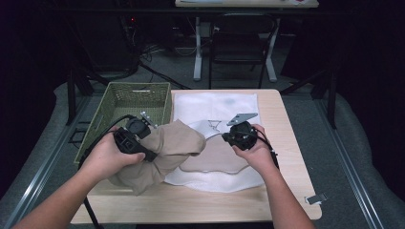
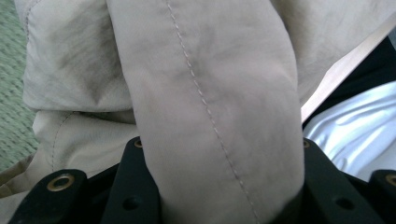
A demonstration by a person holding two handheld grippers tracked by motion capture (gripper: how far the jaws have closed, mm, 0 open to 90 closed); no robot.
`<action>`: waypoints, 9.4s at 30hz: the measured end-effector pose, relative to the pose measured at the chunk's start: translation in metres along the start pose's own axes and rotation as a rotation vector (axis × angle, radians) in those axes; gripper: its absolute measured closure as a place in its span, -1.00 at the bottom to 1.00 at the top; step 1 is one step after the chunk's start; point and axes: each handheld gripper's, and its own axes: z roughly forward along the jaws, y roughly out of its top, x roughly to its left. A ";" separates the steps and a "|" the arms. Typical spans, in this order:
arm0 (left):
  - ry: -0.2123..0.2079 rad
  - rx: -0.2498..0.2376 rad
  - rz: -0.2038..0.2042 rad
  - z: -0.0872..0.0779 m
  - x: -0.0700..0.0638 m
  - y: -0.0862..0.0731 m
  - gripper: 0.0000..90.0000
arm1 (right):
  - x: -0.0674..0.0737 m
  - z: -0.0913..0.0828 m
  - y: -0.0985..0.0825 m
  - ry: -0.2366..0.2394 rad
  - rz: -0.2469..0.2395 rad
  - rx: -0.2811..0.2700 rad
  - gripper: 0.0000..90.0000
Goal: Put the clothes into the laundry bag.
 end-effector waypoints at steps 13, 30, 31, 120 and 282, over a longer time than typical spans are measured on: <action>-0.016 0.053 0.056 0.010 -0.023 0.003 0.42 | 0.000 0.000 0.000 0.001 -0.001 -0.001 0.96; -0.048 0.063 0.144 0.024 -0.048 0.014 0.42 | 0.001 -0.001 0.000 0.004 -0.003 -0.002 0.96; -0.050 0.062 0.143 0.025 -0.049 0.014 0.42 | 0.001 -0.001 0.000 0.004 -0.003 -0.002 0.96; -0.181 0.054 0.213 0.149 -0.084 0.052 0.42 | 0.005 -0.012 0.004 0.003 -0.015 -0.033 0.96; -0.049 -0.309 -0.091 0.116 -0.066 0.044 -0.40 | 0.010 -0.021 0.007 -0.009 -0.024 -0.054 0.96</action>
